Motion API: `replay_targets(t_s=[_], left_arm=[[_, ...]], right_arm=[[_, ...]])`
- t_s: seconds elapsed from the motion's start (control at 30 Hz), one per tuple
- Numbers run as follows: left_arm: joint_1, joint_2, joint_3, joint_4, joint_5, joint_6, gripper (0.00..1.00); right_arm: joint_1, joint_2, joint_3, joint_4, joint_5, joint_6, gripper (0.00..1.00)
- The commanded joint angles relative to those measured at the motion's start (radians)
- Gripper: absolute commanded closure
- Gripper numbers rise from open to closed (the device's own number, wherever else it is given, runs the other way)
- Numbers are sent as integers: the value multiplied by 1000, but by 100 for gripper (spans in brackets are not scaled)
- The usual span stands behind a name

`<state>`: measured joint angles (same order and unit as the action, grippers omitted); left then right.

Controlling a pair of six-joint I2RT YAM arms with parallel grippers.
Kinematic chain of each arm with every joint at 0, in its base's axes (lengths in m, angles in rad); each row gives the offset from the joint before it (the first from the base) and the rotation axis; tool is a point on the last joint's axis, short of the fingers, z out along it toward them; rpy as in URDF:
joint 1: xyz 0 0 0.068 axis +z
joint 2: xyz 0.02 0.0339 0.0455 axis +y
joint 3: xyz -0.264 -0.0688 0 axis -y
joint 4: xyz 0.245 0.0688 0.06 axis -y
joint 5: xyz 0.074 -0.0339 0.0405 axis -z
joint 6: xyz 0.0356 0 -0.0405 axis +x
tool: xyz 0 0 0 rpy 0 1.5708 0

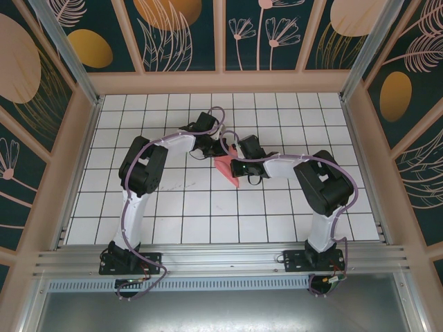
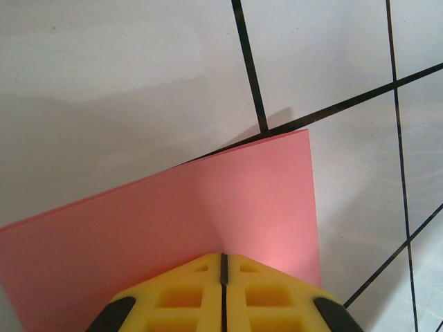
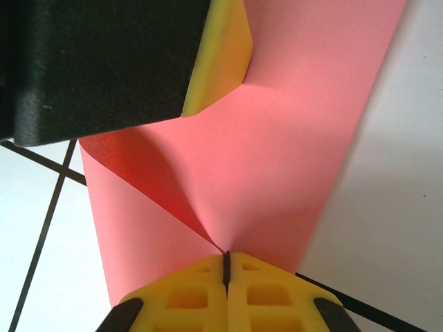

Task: Fold a paper plane with a square sheet of paper (fold left side to right side)
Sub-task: Third fold the triangle at the center of the table.

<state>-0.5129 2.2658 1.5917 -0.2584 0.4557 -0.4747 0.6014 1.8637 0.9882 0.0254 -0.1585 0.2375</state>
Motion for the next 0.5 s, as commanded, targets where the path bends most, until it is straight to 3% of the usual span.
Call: replay_targets(t_s=[0.0,0.47], left_arm=[[-9,38,2,-53,-51,13,90],[-10,43,2,-50,-48,13,90]], right_arm=[[-8,17,14,-13,-10,-13,100],[-7,-4,16,4,-26,-9,100]])
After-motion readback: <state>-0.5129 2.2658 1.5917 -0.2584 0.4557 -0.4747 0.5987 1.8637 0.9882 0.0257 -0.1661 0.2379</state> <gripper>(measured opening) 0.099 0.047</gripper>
